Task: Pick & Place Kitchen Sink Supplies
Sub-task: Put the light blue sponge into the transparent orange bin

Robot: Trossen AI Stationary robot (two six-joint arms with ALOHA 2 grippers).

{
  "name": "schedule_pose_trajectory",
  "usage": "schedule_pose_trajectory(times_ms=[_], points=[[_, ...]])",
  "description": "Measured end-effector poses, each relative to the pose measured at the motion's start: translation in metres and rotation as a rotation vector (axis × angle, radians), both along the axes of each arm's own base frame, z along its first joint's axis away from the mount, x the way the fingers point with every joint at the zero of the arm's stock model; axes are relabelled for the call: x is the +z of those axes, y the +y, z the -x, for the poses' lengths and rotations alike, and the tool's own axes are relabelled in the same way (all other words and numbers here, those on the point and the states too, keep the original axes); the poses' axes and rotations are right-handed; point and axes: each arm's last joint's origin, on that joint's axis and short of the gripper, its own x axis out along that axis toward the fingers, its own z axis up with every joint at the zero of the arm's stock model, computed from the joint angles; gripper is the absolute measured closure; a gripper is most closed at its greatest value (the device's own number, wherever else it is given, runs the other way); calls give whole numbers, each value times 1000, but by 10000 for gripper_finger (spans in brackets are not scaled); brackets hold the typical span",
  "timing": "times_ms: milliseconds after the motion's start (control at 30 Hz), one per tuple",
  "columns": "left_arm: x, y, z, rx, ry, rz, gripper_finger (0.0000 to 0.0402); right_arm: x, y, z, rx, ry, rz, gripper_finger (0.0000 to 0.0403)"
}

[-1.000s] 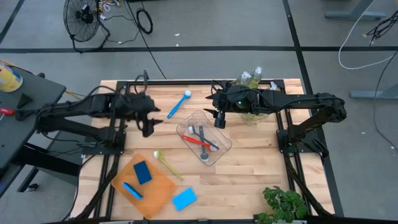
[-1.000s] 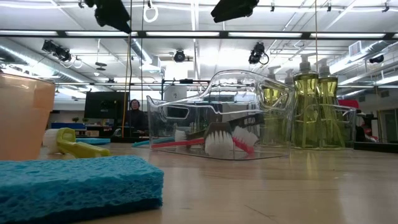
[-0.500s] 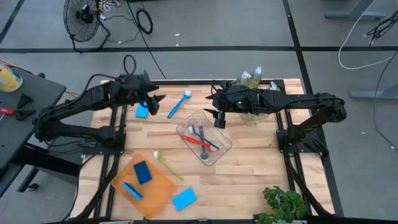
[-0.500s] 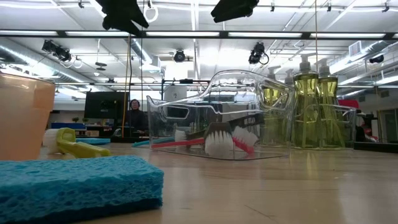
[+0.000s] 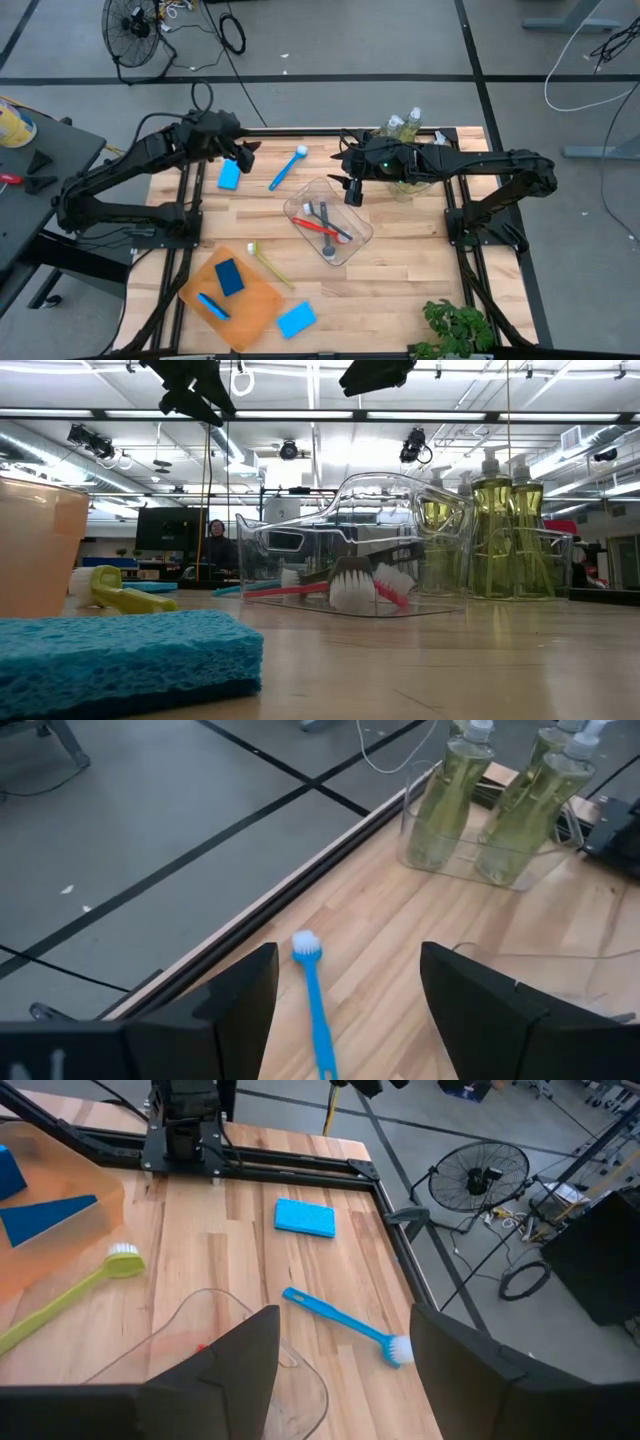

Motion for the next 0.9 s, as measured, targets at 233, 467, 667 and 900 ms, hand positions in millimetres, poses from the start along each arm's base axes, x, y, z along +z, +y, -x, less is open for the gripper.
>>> schedule_pose_trajectory(times_ms=[233, 467, 667, 900], points=[[0, 0, -1, -28, -7, 14, 154, 0, -7, 1, -25, -2, -6, 178], [0, 1, -4, -38, -21, 12, 154, 0, -16, 2, -54, -2, -6, 178], [-3, 4, -18, -148, -31, 9, 154, -3, -28, 5, -61, 33, -31, 178], [-15, 11, -35, -179, 22, 28, 154, -9, -40, 11, -48, 96, -78, 178]])
